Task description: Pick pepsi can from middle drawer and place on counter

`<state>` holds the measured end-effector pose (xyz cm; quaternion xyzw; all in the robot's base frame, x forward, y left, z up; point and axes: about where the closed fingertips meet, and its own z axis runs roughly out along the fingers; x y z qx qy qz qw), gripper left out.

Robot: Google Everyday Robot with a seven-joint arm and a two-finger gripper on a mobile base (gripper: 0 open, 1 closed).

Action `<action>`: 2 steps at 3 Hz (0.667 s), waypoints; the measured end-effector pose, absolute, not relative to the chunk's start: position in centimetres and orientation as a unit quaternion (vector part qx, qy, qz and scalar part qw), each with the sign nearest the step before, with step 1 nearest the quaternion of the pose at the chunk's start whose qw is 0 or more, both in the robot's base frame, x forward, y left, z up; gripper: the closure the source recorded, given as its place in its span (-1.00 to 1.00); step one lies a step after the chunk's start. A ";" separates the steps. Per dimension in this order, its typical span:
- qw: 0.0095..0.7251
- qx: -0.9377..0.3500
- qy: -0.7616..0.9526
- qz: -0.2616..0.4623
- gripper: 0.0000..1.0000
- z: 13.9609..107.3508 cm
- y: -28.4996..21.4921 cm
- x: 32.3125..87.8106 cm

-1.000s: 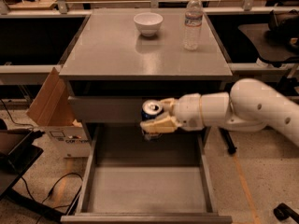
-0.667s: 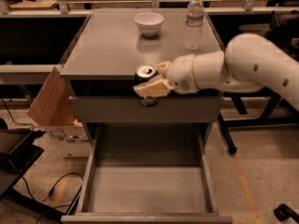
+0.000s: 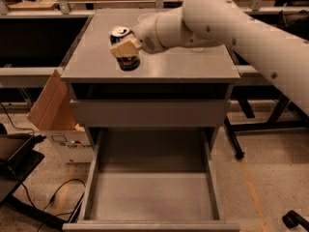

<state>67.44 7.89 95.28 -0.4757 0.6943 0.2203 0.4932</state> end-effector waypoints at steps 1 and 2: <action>0.489 -0.428 0.714 0.261 1.00 93.9 15.3 73.5; 0.485 -0.398 0.722 0.291 1.00 91.1 18.8 77.0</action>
Offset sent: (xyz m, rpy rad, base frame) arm 0.1350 0.1427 -0.0685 0.2277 0.1983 -0.0886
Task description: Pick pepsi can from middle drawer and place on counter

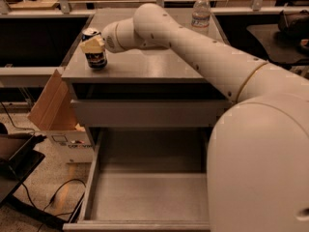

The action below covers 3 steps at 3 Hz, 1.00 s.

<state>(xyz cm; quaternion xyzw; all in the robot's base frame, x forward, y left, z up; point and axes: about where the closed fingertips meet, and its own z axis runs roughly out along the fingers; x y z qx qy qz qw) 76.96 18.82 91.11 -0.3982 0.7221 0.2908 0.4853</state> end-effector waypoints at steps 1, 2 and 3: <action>0.489 -0.395 0.721 0.291 1.00 89.2 20.4 79.0; 0.490 -0.394 0.721 0.291 0.81 89.0 20.7 79.4; 0.490 -0.394 0.721 0.291 0.33 89.0 20.7 79.4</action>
Offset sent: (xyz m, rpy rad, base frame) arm 0.0186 0.0146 -0.0178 0.0075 -0.0043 -0.0056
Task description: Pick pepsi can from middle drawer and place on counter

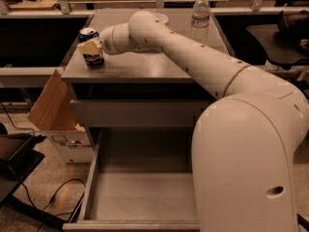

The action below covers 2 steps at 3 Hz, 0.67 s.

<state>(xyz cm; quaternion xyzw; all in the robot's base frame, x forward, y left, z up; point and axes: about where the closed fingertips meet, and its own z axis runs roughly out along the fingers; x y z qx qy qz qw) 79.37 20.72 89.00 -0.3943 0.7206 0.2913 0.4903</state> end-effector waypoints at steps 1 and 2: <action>0.489 -0.395 0.720 0.292 -0.12 88.9 20.9 79.3; 0.489 -0.395 0.720 0.292 -0.59 88.9 20.9 79.3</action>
Offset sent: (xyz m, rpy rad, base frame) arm -0.0005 0.0018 -0.0011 -0.0002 0.0015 0.0025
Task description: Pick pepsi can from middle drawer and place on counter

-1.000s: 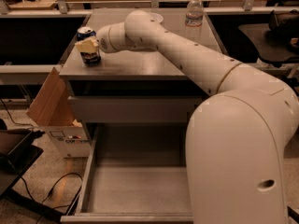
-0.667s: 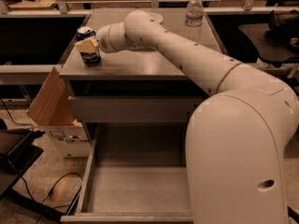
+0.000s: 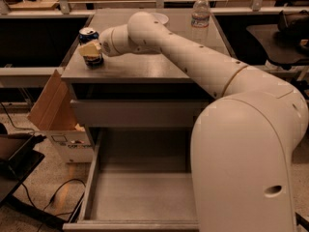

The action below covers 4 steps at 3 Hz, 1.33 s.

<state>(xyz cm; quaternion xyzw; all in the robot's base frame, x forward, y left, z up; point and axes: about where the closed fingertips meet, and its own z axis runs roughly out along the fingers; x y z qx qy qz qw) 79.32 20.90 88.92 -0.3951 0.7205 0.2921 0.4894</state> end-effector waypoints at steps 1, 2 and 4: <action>0.488 -0.396 0.720 0.293 -0.99 88.8 21.2 79.2; 0.488 -0.396 0.720 0.293 -1.00 88.8 21.2 79.2; 0.474 -0.438 0.710 0.281 -1.00 93.8 18.4 76.1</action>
Offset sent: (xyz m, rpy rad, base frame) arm -0.0006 0.0020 -0.0011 -0.0002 0.0016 0.0027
